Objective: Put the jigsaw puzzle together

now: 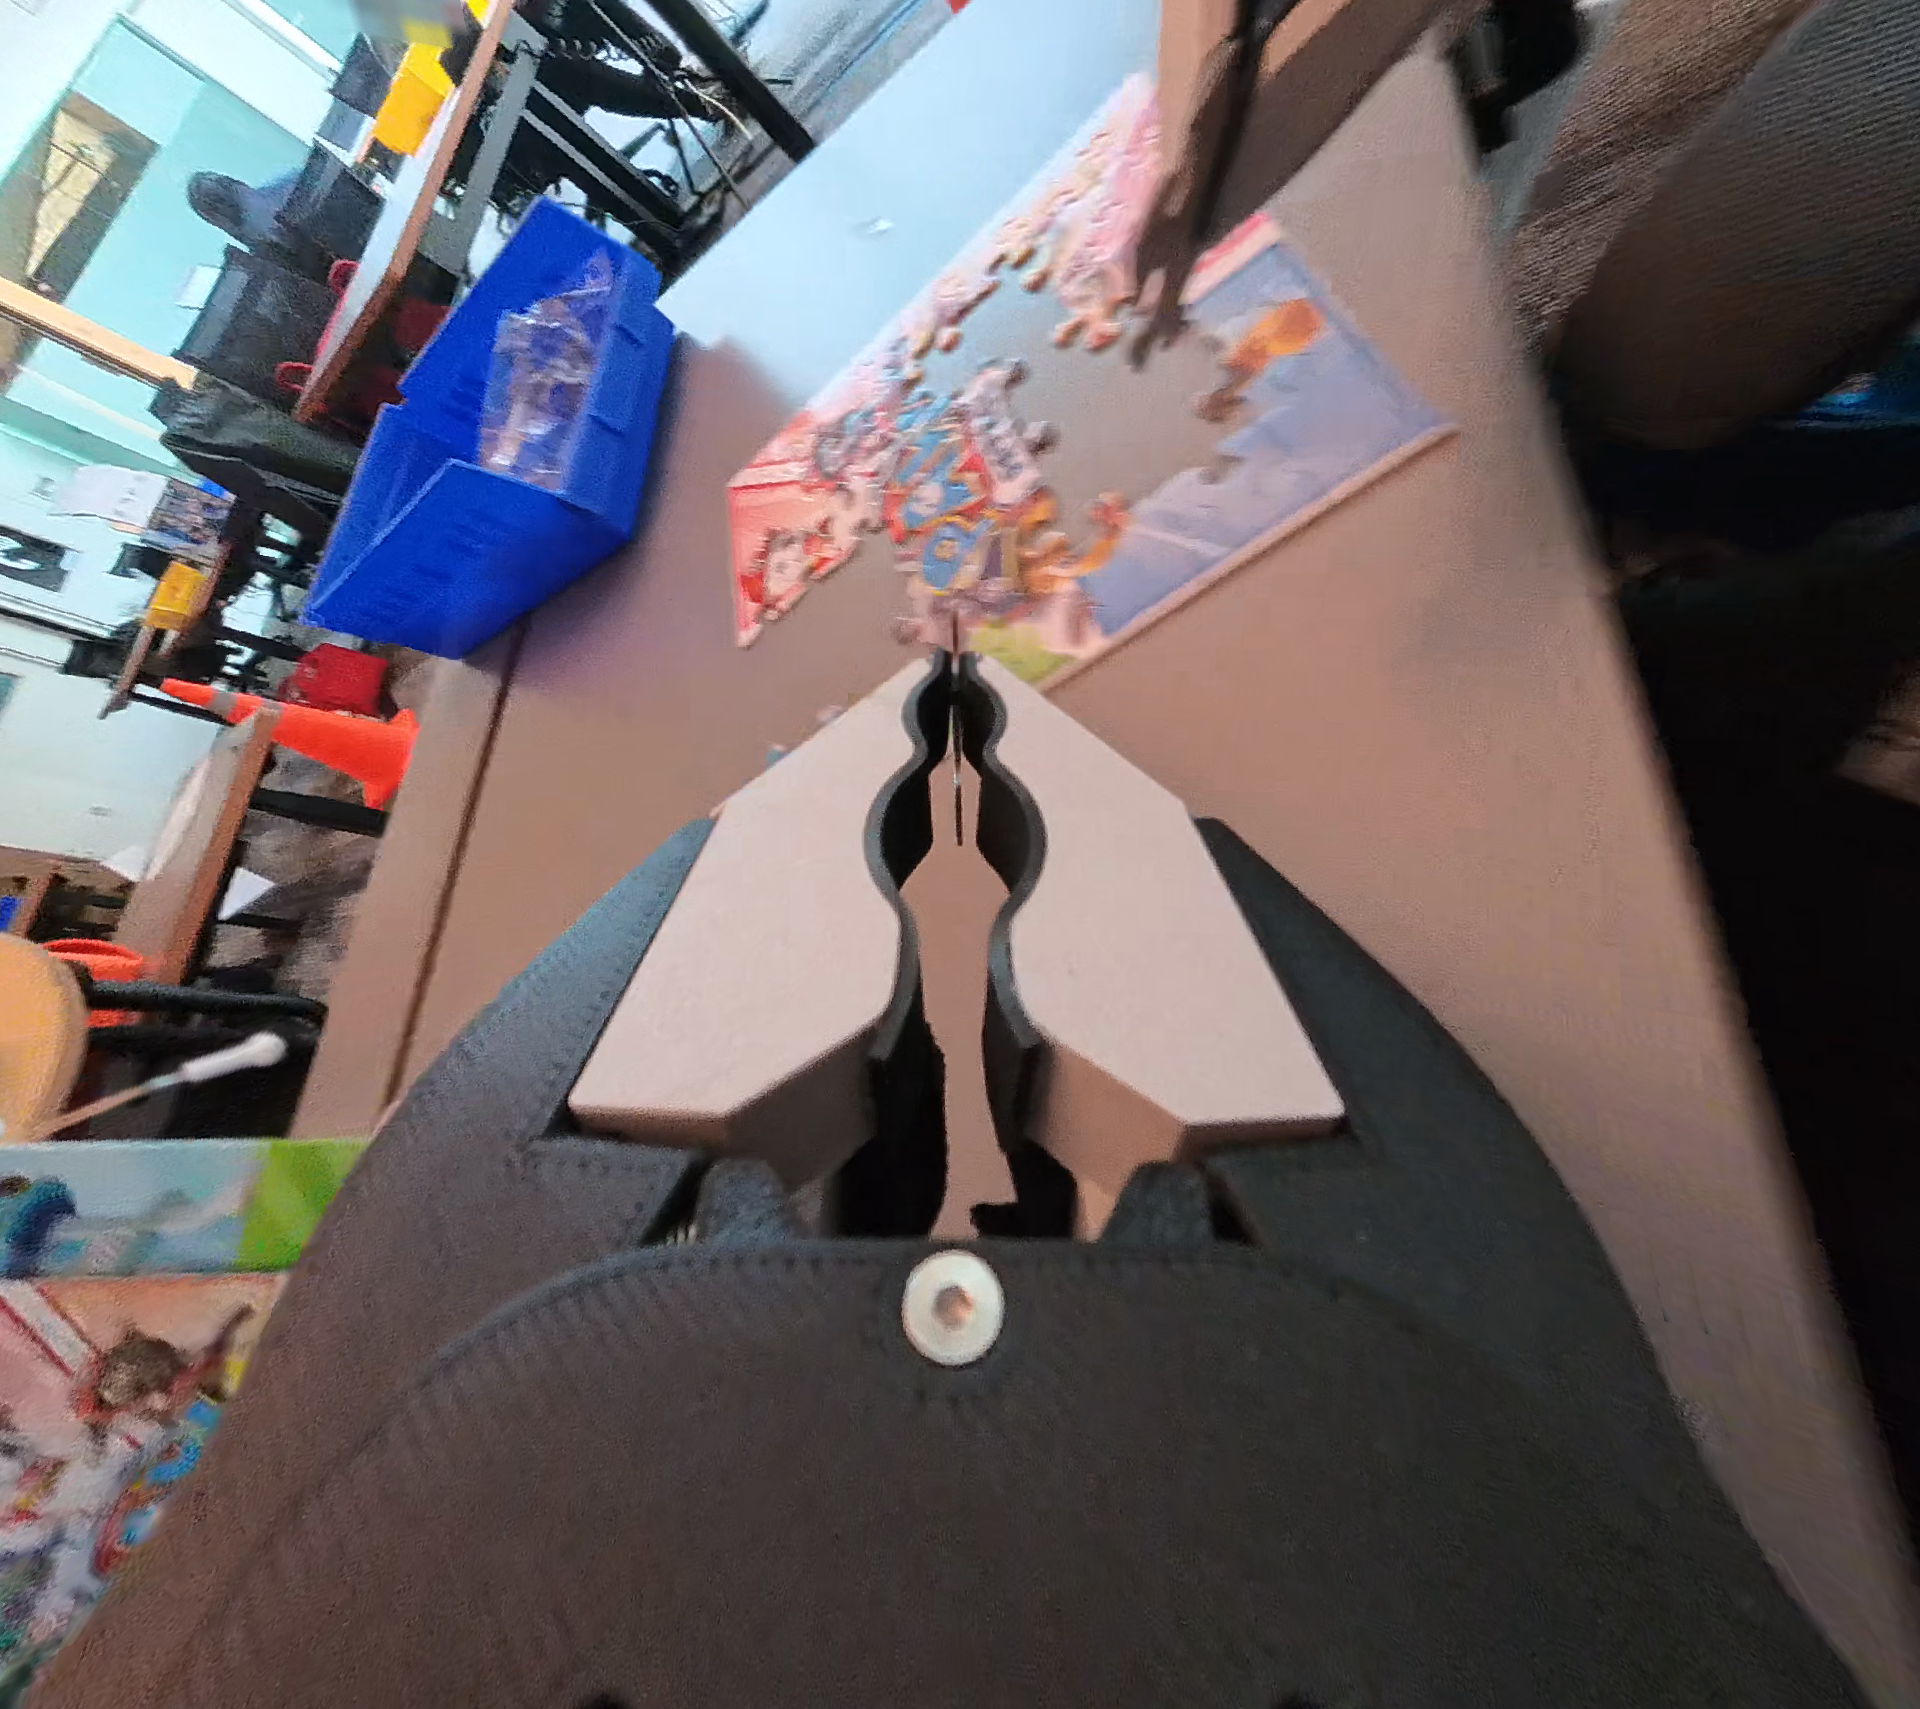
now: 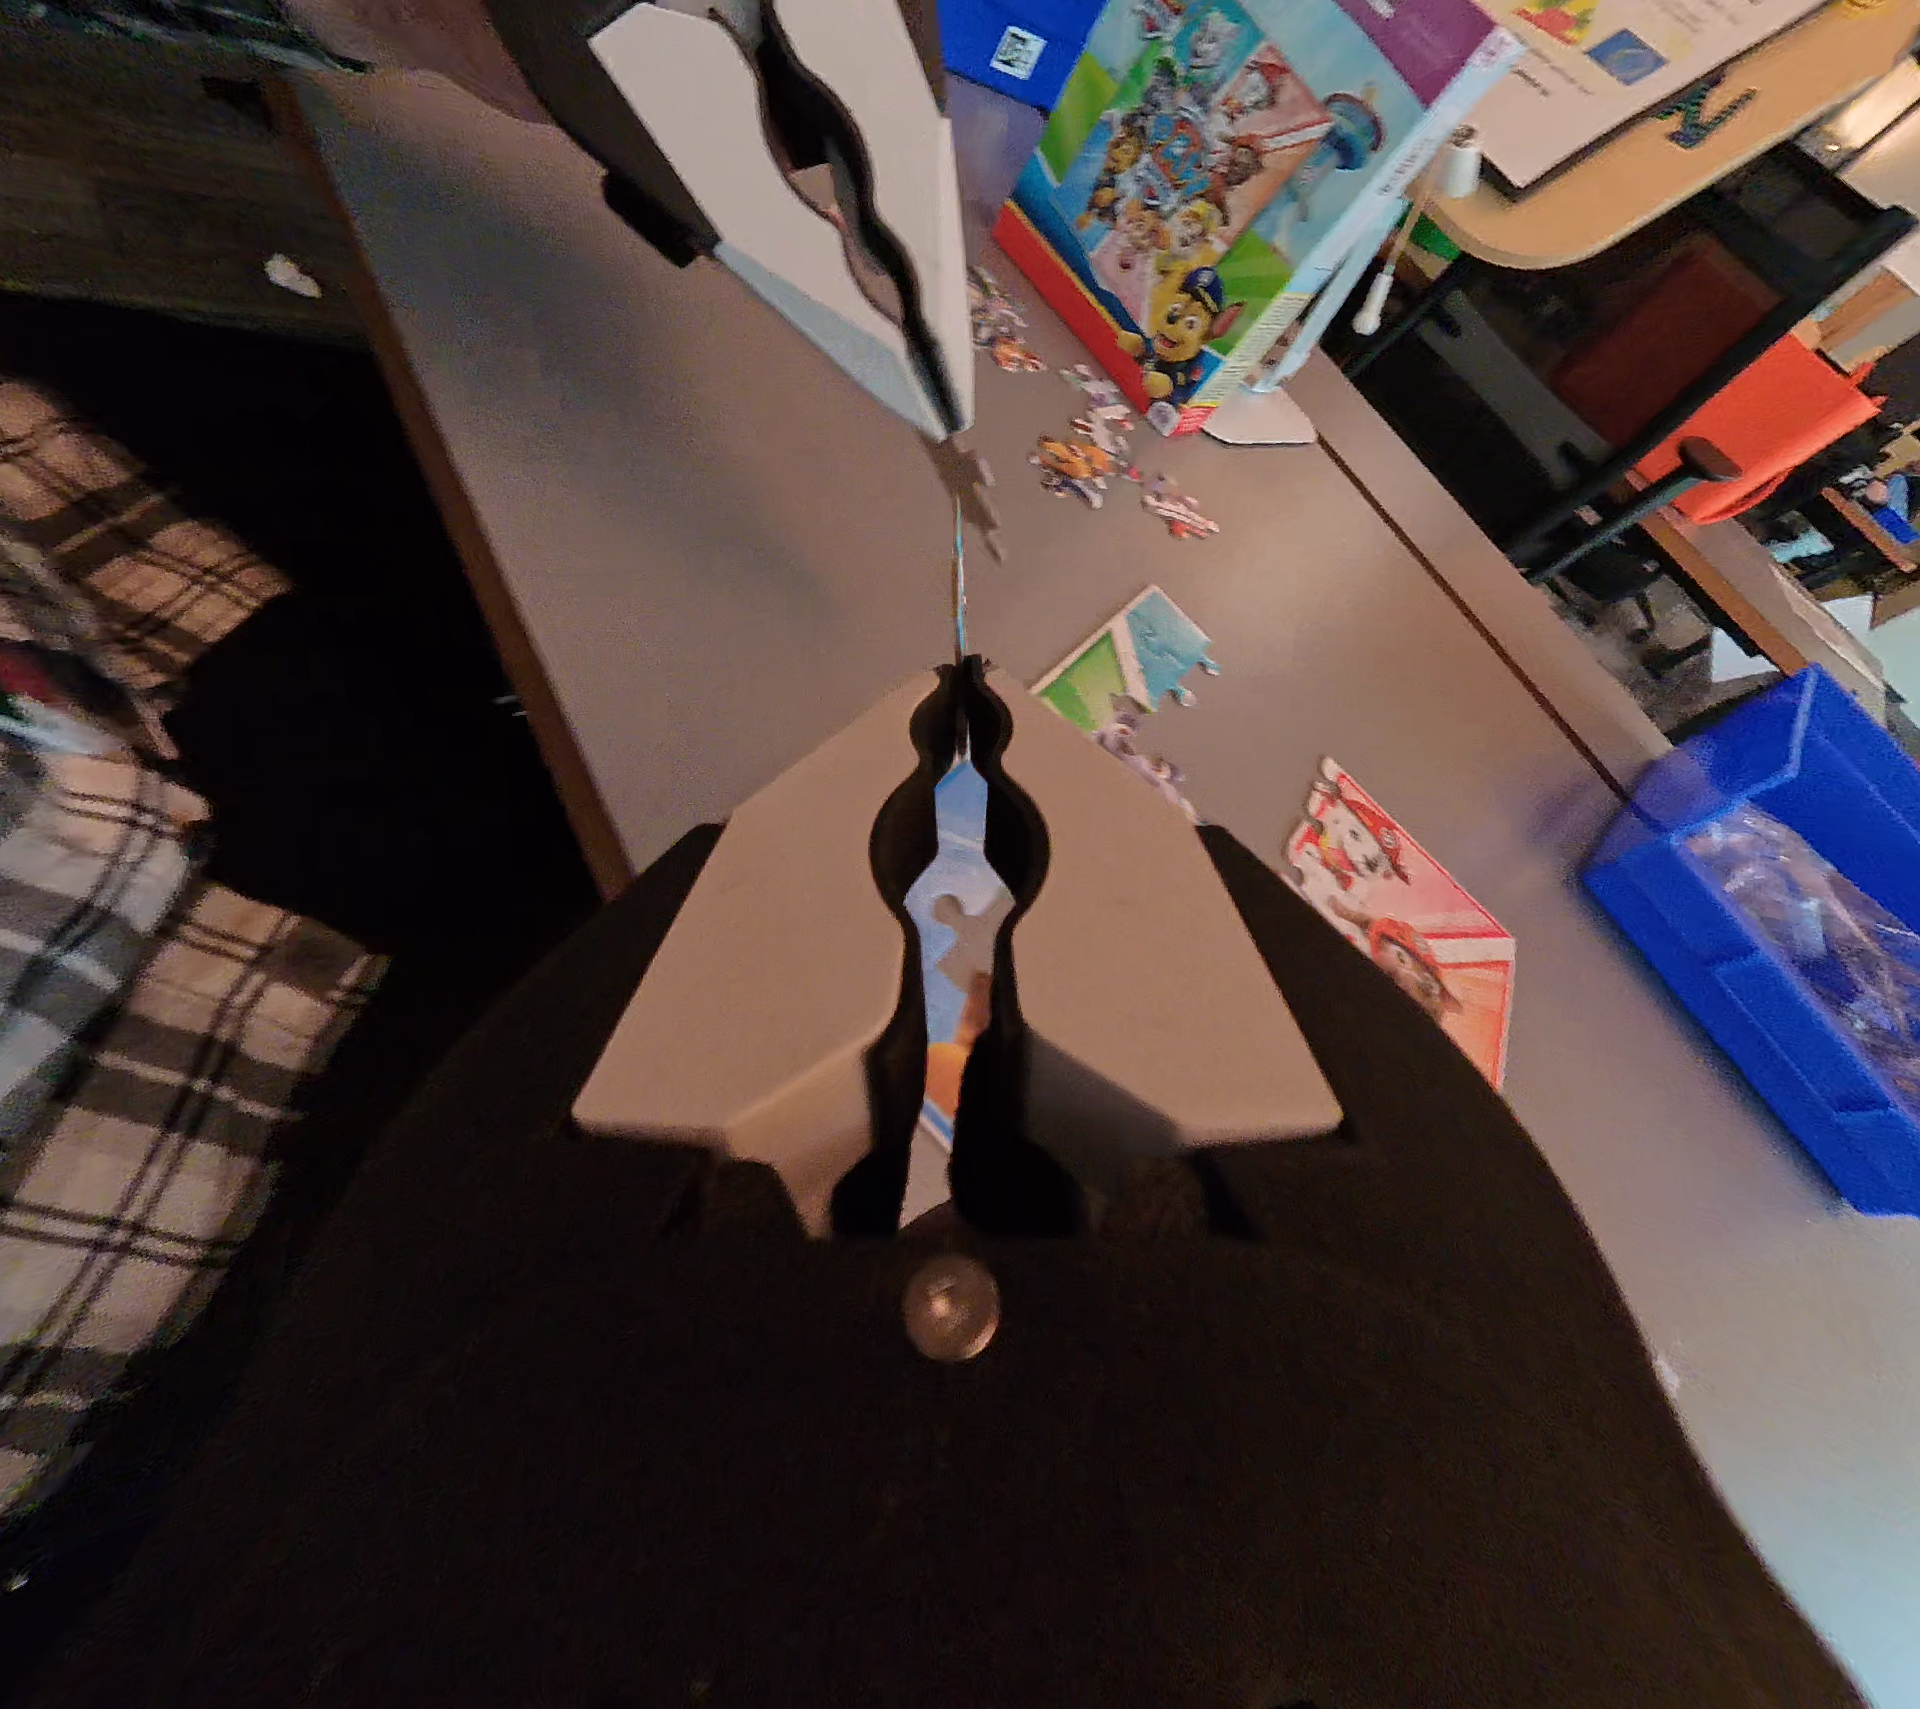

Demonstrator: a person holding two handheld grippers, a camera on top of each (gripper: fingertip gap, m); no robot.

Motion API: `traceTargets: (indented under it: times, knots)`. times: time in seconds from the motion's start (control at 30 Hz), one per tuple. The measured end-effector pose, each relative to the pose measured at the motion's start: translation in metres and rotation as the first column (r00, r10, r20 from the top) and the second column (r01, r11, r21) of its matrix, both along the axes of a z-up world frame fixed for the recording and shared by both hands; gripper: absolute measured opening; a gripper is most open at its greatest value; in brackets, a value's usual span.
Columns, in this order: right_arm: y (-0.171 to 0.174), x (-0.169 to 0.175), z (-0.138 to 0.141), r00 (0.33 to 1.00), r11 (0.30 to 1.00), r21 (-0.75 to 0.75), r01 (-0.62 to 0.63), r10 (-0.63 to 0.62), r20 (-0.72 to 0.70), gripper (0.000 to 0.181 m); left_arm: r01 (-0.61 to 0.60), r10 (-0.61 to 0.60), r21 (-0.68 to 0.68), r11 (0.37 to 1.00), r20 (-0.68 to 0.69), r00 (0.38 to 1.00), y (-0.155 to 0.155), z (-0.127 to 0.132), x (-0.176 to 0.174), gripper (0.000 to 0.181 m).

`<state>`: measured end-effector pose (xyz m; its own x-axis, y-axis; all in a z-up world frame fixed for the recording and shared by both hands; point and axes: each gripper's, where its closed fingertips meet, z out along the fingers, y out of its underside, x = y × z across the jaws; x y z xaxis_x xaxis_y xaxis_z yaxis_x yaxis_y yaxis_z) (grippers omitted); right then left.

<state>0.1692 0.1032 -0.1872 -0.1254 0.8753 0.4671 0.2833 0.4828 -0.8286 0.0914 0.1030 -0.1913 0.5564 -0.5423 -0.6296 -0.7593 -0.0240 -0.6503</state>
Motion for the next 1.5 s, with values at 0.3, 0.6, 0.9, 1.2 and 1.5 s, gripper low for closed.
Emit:
traceTargets:
  times: [0.3,0.6,0.9,1.2,1.5]
  knots:
    - [0.045,-0.023,-0.012,0.999,0.999,-0.024,0.032,-0.032,-0.002,0.000,0.032,-0.046,-0.082,0.996,-0.179,0.983,0.145,-0.045,-0.051,0.001]
    - [0.056,-0.024,-0.018,1.000,0.998,-0.065,0.020,-0.021,-0.014,0.000,0.131,-0.177,-0.279,0.951,-0.145,0.973,0.147,-0.082,-0.064,0.005]
    - [0.061,-0.026,-0.017,0.999,0.995,-0.097,0.011,-0.015,-0.038,0.000,0.083,-0.076,-0.433,0.897,0.034,0.997,0.143,-0.078,-0.079,0.027]
    - [0.062,-0.028,-0.022,0.999,0.993,-0.114,0.007,-0.012,-0.040,0.000,-0.016,0.191,-0.635,0.773,0.208,0.959,0.146,-0.084,-0.091,0.038]
    - [0.062,-0.029,-0.023,0.999,0.994,-0.113,0.006,-0.011,-0.047,0.000,0.083,-0.008,-0.662,0.745,0.116,0.993,0.147,-0.084,-0.083,0.025]
